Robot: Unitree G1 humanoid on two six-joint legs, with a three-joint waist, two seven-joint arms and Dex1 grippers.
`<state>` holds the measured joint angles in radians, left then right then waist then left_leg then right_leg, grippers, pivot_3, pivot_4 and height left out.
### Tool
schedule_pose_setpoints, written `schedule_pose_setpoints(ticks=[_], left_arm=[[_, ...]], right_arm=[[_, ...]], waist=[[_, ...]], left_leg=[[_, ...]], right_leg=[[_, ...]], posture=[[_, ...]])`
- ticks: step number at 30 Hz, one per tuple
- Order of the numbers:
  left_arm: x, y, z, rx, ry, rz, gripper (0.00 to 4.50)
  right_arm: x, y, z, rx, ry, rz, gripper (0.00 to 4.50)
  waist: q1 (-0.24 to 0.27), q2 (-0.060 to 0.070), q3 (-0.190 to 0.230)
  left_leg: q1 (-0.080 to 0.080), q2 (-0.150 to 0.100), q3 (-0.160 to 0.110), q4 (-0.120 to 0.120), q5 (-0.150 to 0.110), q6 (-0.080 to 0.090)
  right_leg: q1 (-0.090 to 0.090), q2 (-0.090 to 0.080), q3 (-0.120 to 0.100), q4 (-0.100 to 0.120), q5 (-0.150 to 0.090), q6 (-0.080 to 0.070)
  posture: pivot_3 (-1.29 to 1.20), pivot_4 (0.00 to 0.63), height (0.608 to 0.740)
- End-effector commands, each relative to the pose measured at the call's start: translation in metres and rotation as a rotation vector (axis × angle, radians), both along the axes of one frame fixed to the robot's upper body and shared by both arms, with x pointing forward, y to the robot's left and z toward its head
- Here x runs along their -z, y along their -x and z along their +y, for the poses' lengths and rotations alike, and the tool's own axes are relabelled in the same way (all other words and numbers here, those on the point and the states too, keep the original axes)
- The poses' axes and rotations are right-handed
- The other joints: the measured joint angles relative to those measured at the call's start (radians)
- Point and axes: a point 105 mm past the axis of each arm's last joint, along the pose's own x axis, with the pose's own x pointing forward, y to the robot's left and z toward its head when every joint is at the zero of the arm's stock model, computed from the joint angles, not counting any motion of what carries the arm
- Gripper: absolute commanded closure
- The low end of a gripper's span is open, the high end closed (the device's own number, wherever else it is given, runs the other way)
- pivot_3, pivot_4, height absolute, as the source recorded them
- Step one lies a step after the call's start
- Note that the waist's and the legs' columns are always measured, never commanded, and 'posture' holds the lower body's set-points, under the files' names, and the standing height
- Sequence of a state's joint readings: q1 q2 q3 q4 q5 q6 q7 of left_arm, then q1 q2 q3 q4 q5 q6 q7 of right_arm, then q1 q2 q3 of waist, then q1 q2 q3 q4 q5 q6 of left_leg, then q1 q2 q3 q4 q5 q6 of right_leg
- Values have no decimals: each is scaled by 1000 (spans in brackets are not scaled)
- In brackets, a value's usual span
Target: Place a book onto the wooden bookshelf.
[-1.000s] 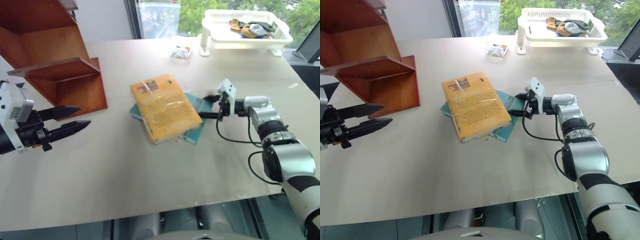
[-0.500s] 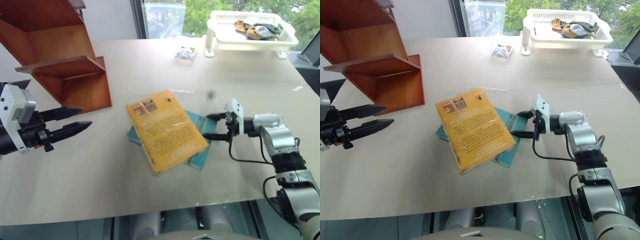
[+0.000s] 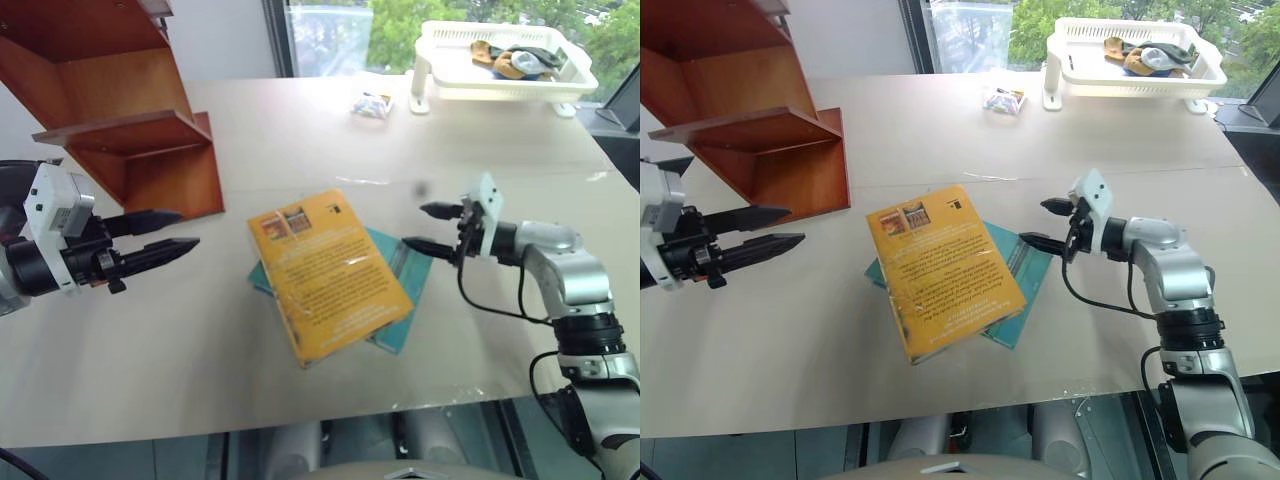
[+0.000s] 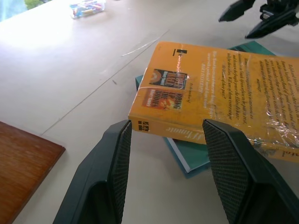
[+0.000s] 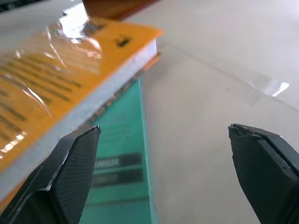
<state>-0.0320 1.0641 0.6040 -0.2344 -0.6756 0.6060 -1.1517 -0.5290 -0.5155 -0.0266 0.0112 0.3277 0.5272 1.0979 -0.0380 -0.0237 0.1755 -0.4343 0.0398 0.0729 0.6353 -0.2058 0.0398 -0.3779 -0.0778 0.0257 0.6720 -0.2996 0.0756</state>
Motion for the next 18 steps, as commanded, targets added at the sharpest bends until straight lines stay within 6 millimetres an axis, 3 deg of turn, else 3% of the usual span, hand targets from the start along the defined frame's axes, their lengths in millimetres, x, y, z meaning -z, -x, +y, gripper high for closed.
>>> schedule_pose_setpoints(ticks=[1, 5, 18], left_arm=[[-6, 1, 1, 2, -27, -28, 1956], [-4, 0, 2, 6, -18, -18, 1956], [1, -8, 1, 19, -17, -13, 1956]], right_arm=[[-4, 31, -3, -120, 57, -1, 0], [15, 44, 0, -178, 218, -32, 0], [17, 48, 61, -337, 152, -88, 0]], waist=[[4, 0, 0], [-1, 0, 0], [0, -1, 0]], left_leg=[[0, 0, 0, 0, 0, 0], [0, 0, 0, 0, 0, 1], [1, 3, 0, 3, 0, 0]], right_leg=[[0, 0, 0, 0, 0, 0], [0, 0, 0, -1, 0, 0], [0, 4, 1, 3, 0, 0]], posture=[[0, 150, 740], [0, 150, 740], [0, 150, 740]])
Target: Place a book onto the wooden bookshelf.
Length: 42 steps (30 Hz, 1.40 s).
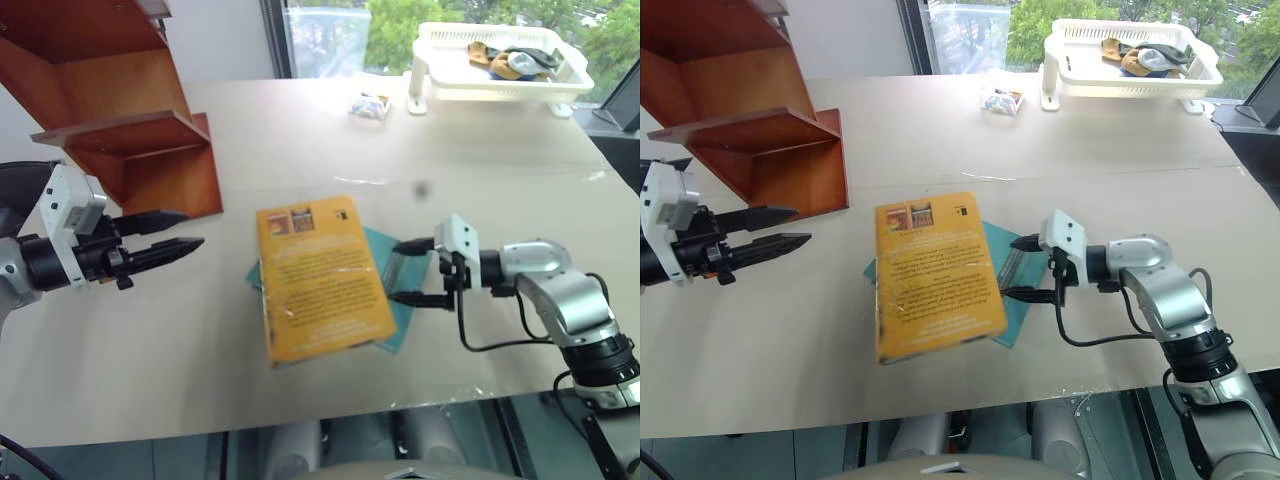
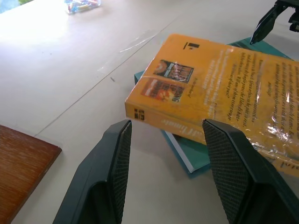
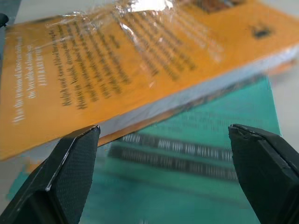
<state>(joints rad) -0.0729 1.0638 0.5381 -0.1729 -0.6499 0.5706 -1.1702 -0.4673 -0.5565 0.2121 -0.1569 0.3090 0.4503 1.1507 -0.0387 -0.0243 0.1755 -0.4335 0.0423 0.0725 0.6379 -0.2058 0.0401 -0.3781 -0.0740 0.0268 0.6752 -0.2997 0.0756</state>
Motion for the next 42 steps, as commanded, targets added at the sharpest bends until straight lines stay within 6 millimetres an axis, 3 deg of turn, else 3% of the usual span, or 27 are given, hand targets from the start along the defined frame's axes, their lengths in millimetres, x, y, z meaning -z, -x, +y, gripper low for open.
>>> schedule_pose_setpoints(ticks=[1, 12, 19, 32, 36, 42], left_arm=[[-6, 1, 0, 4, -17, -33, 1956], [0, 8, 2, -9, -5, -5, 1956], [6, 30, 8, 37, 24, 105, 1956], [11, 48, 23, 13, 14, 171, 1956], [16, 47, 27, -12, 22, 180, 1956], [37, 47, 18, 11, 137, 266, 1956]], right_arm=[[-7, 4, 15, -56, -17, -41, 0], [-3, -9, 35, -127, 7, -74, 0], [-3, -20, 45, -144, -9, -95, 0], [-6, -28, 66, -184, -33, -127, 0], [-6, -32, 62, -167, -30, -139, 0], [-17, -35, 21, -90, -7, -158, 0]], waist=[[0, 0, 0], [-1, 0, 0], [-3, 0, 0], [-4, 0, 0], [-3, 0, 0], [-1, 0, 0]], left_leg=[[0, 0, 0, 0, 0, 0], [0, 0, 0, 0, 0, 0], [0, 1, 0, 0, 0, 0], [1, 1, 0, 0, 1, -2], [1, 1, 0, 0, 1, -1], [1, -1, -1, 0, 1, -1]], right_leg=[[0, 0, 0, 0, 0, 0], [0, 0, 0, 1, 0, 0], [0, 0, 0, 1, 0, 0], [-1, 0, -1, 2, 0, -1], [-1, 0, -1, 2, 0, -1], [-1, -3, -1, 1, 0, -1]], posture=[[0, 150, 740], [0, 150, 740], [0, 150, 740], [0, 150, 740], [0, 150, 740], [0, 150, 740]])
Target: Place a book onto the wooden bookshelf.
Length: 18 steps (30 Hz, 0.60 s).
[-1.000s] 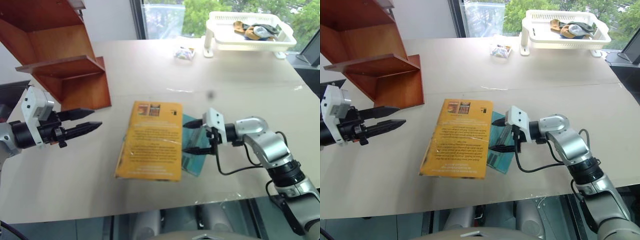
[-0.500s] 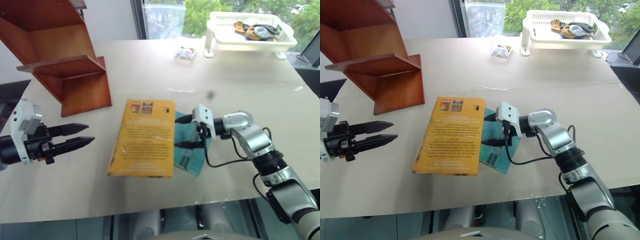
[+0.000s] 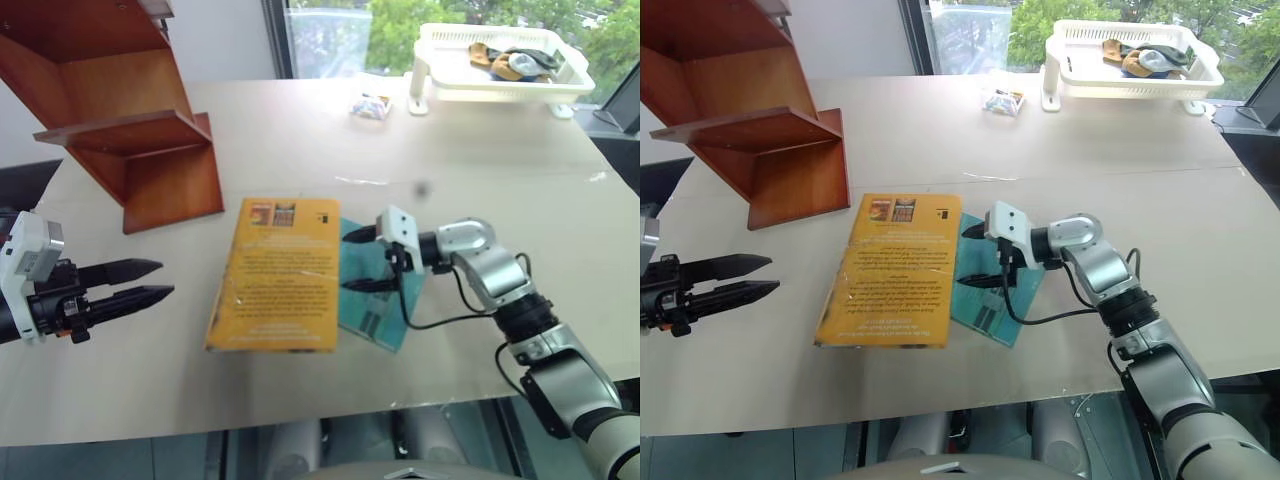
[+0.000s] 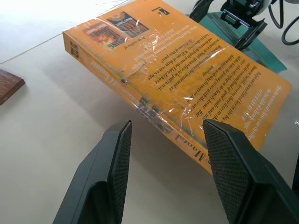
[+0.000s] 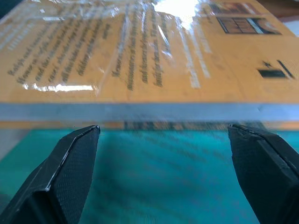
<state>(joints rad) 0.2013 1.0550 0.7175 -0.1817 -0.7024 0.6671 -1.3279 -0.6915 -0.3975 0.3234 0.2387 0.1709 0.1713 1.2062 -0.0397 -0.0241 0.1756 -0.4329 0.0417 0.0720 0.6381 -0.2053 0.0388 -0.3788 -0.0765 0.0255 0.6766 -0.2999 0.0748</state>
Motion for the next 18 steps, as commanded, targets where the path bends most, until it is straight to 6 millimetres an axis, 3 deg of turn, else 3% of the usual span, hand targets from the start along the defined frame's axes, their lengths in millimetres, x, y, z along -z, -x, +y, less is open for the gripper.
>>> schedule_pose_setpoints(ticks=[1, 8, 18], left_arm=[[12, 1, -5, 17, 52, 53, 1956], [36, -16, -12, 33, 175, 158, 1956], [54, -57, -18, 77, 379, 262, 1956]], right_arm=[[-26, 3, -24, 28, -49, -47, 0], [-58, 35, -76, 89, -114, 58, 0], [-91, 64, -101, 195, -153, 68, 0]], waist=[[1, 0, 0], [5, 0, 0], [9, -1, 0]], left_leg=[[0, 0, 0, 0, 0, 0], [0, 0, -1, 0, 0, 1], [0, -1, 0, 0, 0, 1]], right_leg=[[0, 0, 0, 0, 0, 0], [1, -1, -1, 0, 0, 0], [0, -1, 0, 1, 0, 0]], posture=[[0, 150, 740], [0, 150, 740], [0, 150, 740]])
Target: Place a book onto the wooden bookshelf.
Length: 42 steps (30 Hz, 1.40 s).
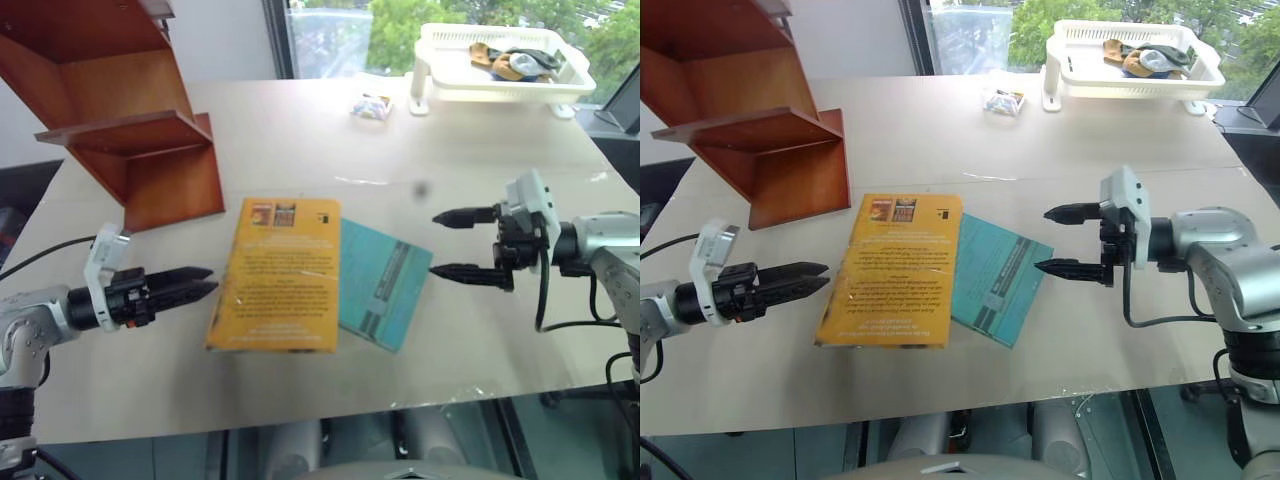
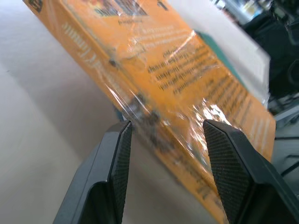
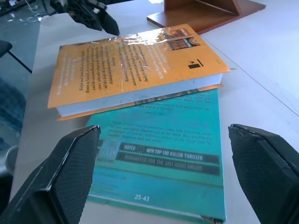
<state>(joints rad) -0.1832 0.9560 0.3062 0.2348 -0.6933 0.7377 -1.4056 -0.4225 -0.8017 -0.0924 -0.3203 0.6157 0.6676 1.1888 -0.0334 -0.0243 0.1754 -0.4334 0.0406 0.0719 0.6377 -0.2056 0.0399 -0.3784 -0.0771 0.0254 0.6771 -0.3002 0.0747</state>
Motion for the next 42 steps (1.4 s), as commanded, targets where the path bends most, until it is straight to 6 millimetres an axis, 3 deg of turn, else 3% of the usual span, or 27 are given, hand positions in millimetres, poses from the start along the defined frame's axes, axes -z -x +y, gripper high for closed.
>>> schedule_pose_setpoints(ticks=[1, 4, 12, 16, 19, 33, 38, 42], left_arm=[[8, -11, -3, 20, 6, 9, 1956], [16, -18, -12, 67, -4, 30, 1956], [18, -31, -23, 77, 168, 95, 1956], [24, -28, -21, 75, 203, 147, 3100], [26, -25, -20, 77, 218, 169, 4475], [15, -9, -17, 56, 273, 152, 4475], [25, -7, -13, 14, 234, 193, 4475], [27, -10, -16, 9, 208, 193, 2921]], right_arm=[[-21, 11, -2, 18, -30, -58, 0], [-21, 20, -7, 33, -32, -49, 0], [-27, 30, -18, 87, -40, -59, 0], [-29, 29, -24, 114, -36, -72, 0], [-27, 27, -26, 124, -31, -76, 0], [-18, 18, -26, 121, -33, -95, 0], [-15, 17, -25, 115, -30, -107, 0], [-15, 15, -26, 119, -31, -118, 0]], waist=[[2, -1, 0], [9, -1, 0], [20, -1, 0], [20, -1, 0], [20, -1, -1], [20, -1, 0], [20, -1, 0], [20, -1, 0]], left_leg=[[-1, 0, 0, 1, 0, 0], [-1, 0, 0, 1, 0, 0], [-1, 1, -1, 4, 0, 0], [-1, 1, -1, 4, 0, 1], [-1, 1, -1, 4, 0, 1], [-2, 2, -2, 5, 0, 1], [-2, 2, -2, 5, 0, 1], [-2, 2, -2, 5, 0, 1]], right_leg=[[0, 1, 0, 0, 0, 0], [0, 0, 0, 0, 0, 0], [1, 2, 0, 1, 0, 0], [1, 2, 0, 1, 0, 0], [1, 2, 0, 1, 0, 0], [1, 2, 0, 1, 0, 0], [1, 1, -1, 1, 0, 0], [1, 1, -1, 1, 0, 0]], posture=[[0, 150, 740], [0, 150, 740], [0, 150, 740], [0, 150, 740], [0, 150, 740], [0, 150, 740], [0, 150, 740], [0, 150, 740]])
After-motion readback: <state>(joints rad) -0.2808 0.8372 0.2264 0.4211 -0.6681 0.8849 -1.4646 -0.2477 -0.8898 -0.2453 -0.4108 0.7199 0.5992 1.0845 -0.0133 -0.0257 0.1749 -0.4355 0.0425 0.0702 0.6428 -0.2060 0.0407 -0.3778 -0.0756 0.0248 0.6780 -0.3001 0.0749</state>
